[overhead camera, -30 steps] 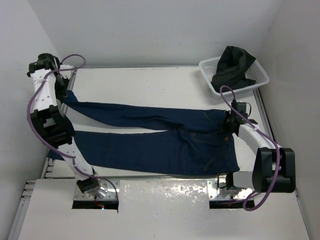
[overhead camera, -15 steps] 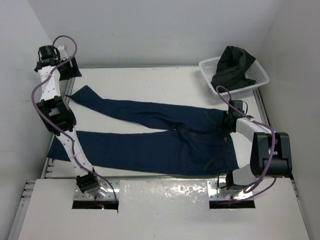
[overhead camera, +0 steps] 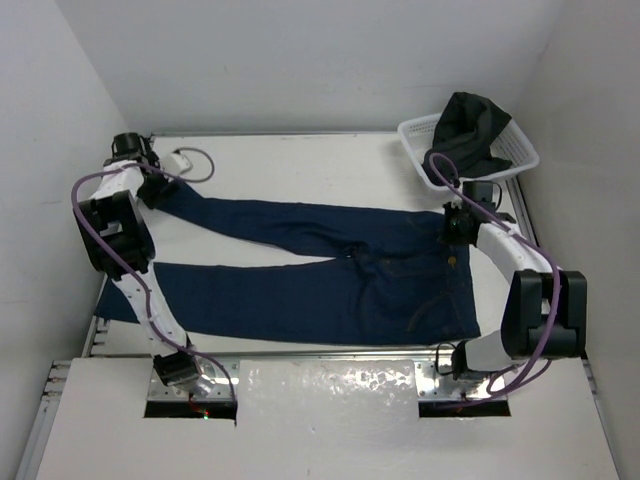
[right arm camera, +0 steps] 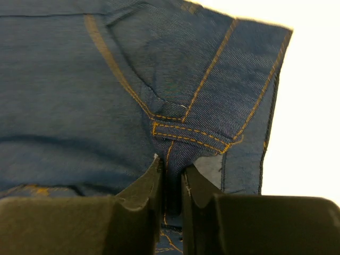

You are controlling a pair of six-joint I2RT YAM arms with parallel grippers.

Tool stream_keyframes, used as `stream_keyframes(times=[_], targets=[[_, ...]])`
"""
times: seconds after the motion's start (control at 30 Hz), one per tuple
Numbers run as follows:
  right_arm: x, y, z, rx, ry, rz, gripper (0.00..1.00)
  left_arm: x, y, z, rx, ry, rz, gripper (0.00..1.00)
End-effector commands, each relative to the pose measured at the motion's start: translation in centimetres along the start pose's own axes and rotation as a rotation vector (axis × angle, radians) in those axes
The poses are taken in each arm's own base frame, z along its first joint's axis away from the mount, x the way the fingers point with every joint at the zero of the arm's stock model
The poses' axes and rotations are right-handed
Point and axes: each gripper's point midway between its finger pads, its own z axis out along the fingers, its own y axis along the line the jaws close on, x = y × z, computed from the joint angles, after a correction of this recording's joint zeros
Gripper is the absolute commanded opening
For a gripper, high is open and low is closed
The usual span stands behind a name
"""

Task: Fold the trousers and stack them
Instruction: Flatten the trousers out

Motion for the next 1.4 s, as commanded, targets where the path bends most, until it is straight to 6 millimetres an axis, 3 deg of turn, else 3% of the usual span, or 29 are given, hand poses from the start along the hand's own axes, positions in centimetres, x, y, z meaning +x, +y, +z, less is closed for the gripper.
stream_keyframes(times=[0.0, 0.03, 0.07, 0.13, 0.2, 0.4, 0.5, 0.57, 0.7, 0.87, 1.03, 1.23, 1.27, 1.3, 1.37], targets=[[-3.0, 1.9, -2.1, -0.097, -0.069, -0.085, 0.16, -2.7, 6.6, -2.9, -0.164, -0.021, 0.363, 0.72], [-3.1, 2.5, -2.4, -0.130, -0.070, -0.089, 0.18, -1.5, 3.7, -0.9, -0.011, 0.020, 0.377, 0.72], [-3.6, 2.8, -2.7, -0.145, -0.085, -0.097, 0.19, -2.8, 6.0, -1.9, -0.036, 0.014, 0.405, 0.73], [-4.1, 3.2, -3.1, -0.166, -0.099, -0.108, 0.21, -1.5, 5.3, -0.1, 0.039, 0.078, 0.464, 0.73], [-4.1, 3.2, -3.2, -0.168, -0.091, -0.123, 0.21, 0.1, 6.4, 0.5, 0.019, 0.179, 0.530, 0.74], [-4.7, 3.2, -3.5, -0.158, -0.077, -0.113, 0.22, 0.4, 5.8, 3.1, 0.031, 0.160, 0.546, 0.75], [-5.1, 3.1, -3.8, -0.150, -0.090, -0.114, 0.23, 0.5, 4.6, 2.6, 0.107, 0.143, 0.538, 0.73], [-5.1, 2.8, -3.8, -0.135, -0.088, -0.116, 0.23, 0.4, 4.6, 1.6, 0.127, 0.133, 0.545, 0.72], [-4.6, 2.5, -3.3, -0.120, -0.053, -0.111, 0.23, 1.2, 2.6, -0.6, 0.227, 0.128, 0.600, 0.73], [-4.8, 2.7, -3.0, -0.131, -0.055, -0.107, 0.23, 1.9, 2.1, 0.5, 0.251, 0.163, 0.575, 0.74], [-5.6, 2.3, -1.9, -0.102, -0.030, -0.109, 0.23, 2.3, 2.6, -0.6, 0.277, 0.181, 0.583, 0.74], [-7.1, 1.5, -0.1, -0.016, -0.028, 0.052, 0.40, 3.3, 3.4, -2.3, 0.255, 0.227, 0.615, 0.74], [-7.6, 1.4, 0.2, -0.011, -0.053, 0.078, 0.43, 3.2, 4.6, -2.6, 0.202, 0.244, 0.628, 0.75], [-7.3, 0.9, 0.8, 0.014, -0.053, 0.133, 0.45, 3.9, 3.4, -1.8, 0.226, 0.254, 0.634, 0.75], [-7.8, 0.4, 1.6, 0.042, -0.087, 0.175, 0.46, 4.0, 3.9, -0.9, 0.186, 0.263, 0.651, 0.75]])
